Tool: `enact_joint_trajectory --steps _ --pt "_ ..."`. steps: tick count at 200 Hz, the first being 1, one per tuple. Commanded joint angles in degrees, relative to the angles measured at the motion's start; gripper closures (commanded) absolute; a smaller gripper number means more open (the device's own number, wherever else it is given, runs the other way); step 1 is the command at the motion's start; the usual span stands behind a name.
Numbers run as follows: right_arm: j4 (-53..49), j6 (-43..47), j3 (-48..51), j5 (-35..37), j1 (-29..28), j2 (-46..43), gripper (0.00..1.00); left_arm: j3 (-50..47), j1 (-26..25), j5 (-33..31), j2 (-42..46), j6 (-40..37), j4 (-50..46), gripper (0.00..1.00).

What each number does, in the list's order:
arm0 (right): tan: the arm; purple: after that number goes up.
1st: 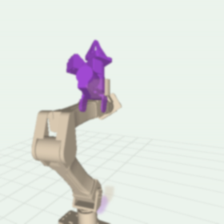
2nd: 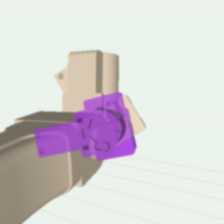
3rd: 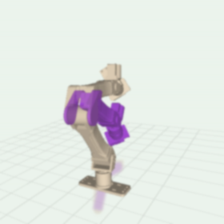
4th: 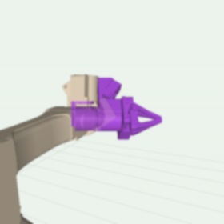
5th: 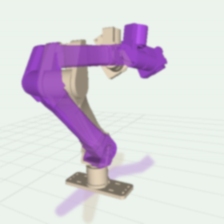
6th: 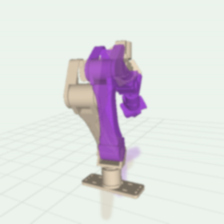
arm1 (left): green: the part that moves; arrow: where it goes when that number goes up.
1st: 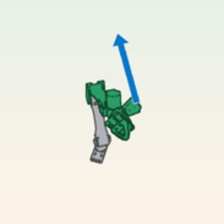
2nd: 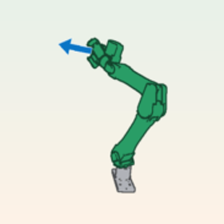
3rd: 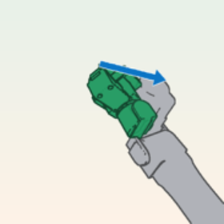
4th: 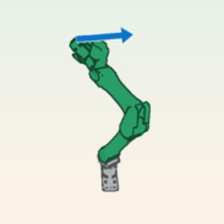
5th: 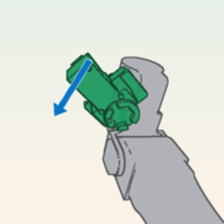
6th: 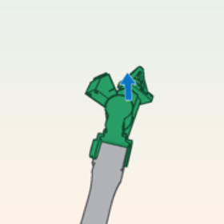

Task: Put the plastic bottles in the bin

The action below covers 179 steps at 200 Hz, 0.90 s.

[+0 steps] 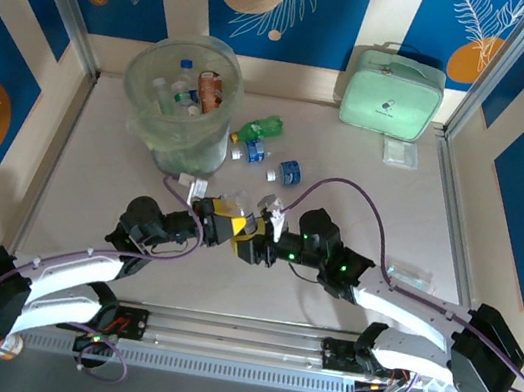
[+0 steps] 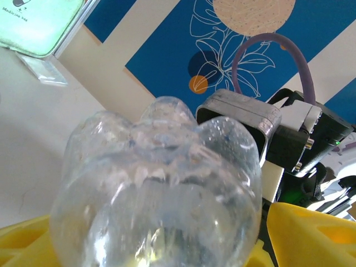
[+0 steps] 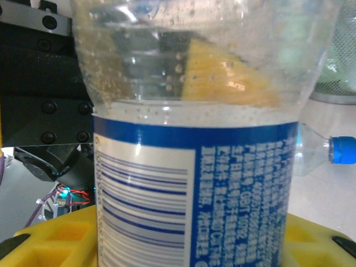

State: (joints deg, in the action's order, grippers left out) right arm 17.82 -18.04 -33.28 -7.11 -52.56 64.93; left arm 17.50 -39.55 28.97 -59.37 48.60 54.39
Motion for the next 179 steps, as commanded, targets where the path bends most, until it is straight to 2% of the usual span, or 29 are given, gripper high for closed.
enact_joint_trajectory --steps 1,39,72,112,133,162,179 --pt "0.1 0.6 -1.8 -3.8 -1.1 1.1 0.51 1.5 -0.2 2.2 1.0 -1.0 3.0 0.20" --pt "-0.2 1.0 -2.3 -4.6 -1.4 1.7 0.51 1.4 -0.2 1.9 1.2 -1.4 2.7 0.22" --pt "-0.8 1.2 -2.5 -3.9 -1.5 2.0 0.51 1.2 -0.3 1.4 2.4 -2.5 1.5 0.42" --pt "-1.7 1.6 -2.8 -1.1 -1.8 2.0 0.45 0.8 -0.2 0.1 4.3 -3.5 0.0 0.47" --pt "-2.1 1.8 -2.7 0.1 -1.9 1.7 0.36 0.6 -0.3 -0.5 5.2 -4.0 -0.7 0.48" --pt "-1.9 2.0 -2.3 1.9 -2.2 0.6 0.09 0.5 -0.3 -2.3 7.2 -5.4 -3.5 0.49" --pt "-2.3 2.3 -2.0 3.7 -2.6 -0.5 0.01 0.4 -0.2 -5.1 9.8 -7.2 -7.3 0.50"
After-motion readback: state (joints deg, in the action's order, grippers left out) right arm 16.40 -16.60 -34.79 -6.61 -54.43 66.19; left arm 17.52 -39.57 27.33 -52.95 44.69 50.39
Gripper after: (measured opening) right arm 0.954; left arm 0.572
